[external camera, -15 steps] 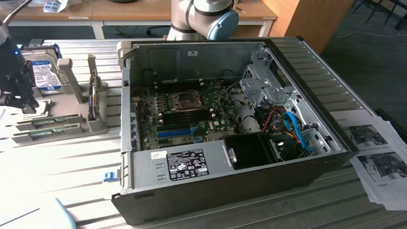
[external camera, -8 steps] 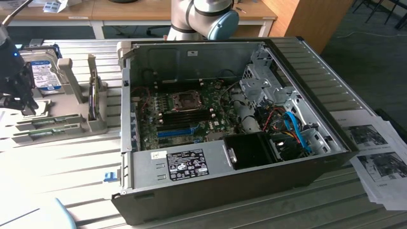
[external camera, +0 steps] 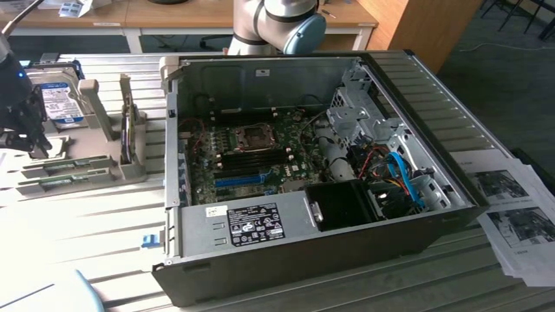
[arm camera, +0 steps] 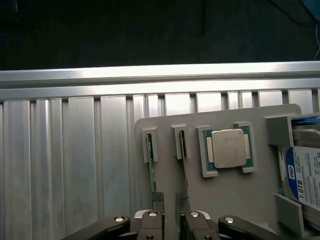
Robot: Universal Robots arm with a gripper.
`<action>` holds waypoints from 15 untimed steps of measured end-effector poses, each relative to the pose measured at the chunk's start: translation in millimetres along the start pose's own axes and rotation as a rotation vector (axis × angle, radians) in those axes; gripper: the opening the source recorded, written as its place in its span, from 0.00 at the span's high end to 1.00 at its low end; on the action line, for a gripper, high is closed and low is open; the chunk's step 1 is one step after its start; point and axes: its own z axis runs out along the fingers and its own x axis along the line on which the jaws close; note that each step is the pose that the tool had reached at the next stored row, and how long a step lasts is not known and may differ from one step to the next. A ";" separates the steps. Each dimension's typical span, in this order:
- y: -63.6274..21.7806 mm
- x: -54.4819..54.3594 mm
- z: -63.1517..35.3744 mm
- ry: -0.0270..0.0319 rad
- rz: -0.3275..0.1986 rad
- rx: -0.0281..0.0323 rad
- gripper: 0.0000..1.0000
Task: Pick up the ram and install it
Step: 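Pick up the ram and move it above insertion slot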
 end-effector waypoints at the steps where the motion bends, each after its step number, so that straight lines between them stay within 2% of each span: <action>1: 0.0 0.0 0.0 0.0003 -0.008 -0.0001 0.77; 4: 0.0 0.0 0.1 0.0012 -0.027 -0.0006 0.77; 8: -0.1 -0.1 0.7 0.0011 -0.027 -0.0003 0.77; 15: -0.5 0.4 11.3 0.0012 -0.027 -0.0006 0.77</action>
